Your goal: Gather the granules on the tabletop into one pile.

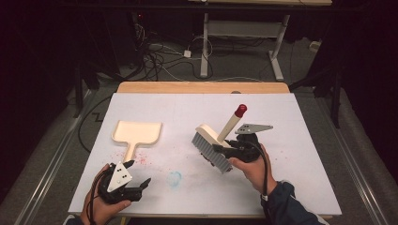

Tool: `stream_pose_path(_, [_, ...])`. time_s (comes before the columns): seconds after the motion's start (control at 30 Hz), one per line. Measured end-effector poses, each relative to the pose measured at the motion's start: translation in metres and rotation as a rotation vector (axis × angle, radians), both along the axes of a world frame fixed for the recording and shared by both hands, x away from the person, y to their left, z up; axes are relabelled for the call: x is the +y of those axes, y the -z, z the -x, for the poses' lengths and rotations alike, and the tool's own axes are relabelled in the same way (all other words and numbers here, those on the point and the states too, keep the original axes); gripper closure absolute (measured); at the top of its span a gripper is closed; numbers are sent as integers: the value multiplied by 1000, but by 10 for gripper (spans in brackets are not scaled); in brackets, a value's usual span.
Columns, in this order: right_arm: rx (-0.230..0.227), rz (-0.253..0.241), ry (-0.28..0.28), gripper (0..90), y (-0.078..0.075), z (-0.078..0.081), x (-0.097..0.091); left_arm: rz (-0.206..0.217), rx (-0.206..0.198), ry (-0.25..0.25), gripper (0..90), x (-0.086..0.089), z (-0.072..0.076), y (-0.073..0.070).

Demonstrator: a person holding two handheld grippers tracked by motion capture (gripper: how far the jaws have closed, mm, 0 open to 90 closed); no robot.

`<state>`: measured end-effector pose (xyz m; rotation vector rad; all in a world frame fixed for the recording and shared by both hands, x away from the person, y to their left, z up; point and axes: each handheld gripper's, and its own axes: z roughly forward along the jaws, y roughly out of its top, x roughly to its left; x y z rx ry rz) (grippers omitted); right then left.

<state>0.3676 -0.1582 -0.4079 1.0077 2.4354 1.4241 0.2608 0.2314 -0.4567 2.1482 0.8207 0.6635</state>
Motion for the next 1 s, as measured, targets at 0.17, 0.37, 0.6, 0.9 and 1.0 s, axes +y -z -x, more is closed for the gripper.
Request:
stream_pose_path(0.17, [-74,30,-156,672,-14,11,-11,-4,-4,-2,189,1,0,-1])
stream_pose_path(0.37, [-126,106,-307,672,-16,30,-16,-9,-13,-2,187,2,0,-1])
stream_pose_path(0.6, [-124,183,-436,672,-6,45,-17,-15,-14,-1,186,2,0,-1])
stream_pose_path(0.9, [-85,301,-519,672,7,32,-14,-39,-12,8,186,-1,0,0])
stream_pose_path(1.0, [-73,297,-531,672,8,18,-13,-43,-13,9,186,-1,0,0])
